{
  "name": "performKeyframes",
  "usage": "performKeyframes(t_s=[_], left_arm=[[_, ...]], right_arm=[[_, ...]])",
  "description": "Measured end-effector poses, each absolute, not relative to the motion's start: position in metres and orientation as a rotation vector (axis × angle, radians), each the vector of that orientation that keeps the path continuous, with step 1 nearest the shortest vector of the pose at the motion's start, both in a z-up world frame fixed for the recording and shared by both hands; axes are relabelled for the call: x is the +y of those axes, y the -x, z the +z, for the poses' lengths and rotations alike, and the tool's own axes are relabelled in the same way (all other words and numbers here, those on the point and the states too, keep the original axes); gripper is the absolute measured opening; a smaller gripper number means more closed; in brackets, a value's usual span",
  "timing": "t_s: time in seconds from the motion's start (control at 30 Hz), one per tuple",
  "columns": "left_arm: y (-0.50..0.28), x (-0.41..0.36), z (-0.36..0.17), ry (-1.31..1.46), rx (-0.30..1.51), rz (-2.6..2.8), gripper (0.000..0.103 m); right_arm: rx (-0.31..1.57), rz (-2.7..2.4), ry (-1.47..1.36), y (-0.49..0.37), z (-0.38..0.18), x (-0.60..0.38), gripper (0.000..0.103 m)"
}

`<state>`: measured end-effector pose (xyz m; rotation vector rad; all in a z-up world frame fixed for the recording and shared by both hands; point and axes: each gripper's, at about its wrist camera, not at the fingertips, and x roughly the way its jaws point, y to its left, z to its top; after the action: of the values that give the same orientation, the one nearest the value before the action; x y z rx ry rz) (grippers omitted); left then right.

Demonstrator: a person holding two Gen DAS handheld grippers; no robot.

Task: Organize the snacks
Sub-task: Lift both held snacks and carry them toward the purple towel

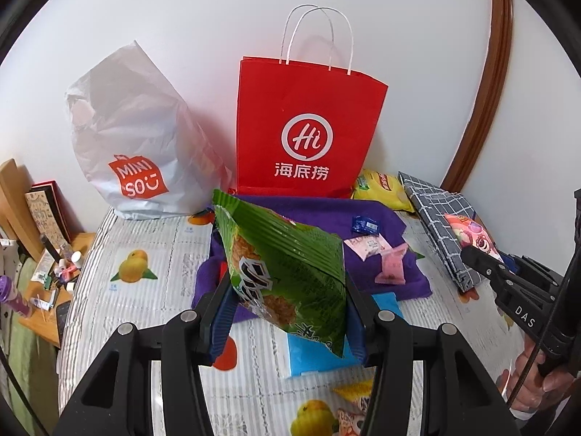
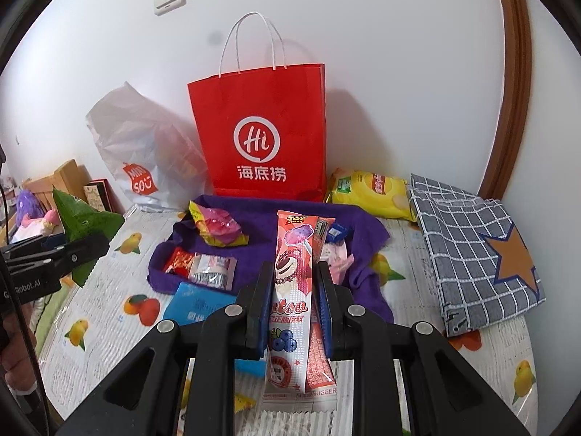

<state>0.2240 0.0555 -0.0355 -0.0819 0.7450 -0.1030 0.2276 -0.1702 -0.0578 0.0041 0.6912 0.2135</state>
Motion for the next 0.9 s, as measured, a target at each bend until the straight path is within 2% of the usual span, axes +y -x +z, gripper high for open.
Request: performKeyframes(t_s=[0.9], left_arm=[[-0.358, 0.041, -0.045, 0.112, 0.788, -0.146, 0.050]], right_arm=[[0.734, 0.218, 0.007, -0.351, -0.074, -0.151, 0.022]])
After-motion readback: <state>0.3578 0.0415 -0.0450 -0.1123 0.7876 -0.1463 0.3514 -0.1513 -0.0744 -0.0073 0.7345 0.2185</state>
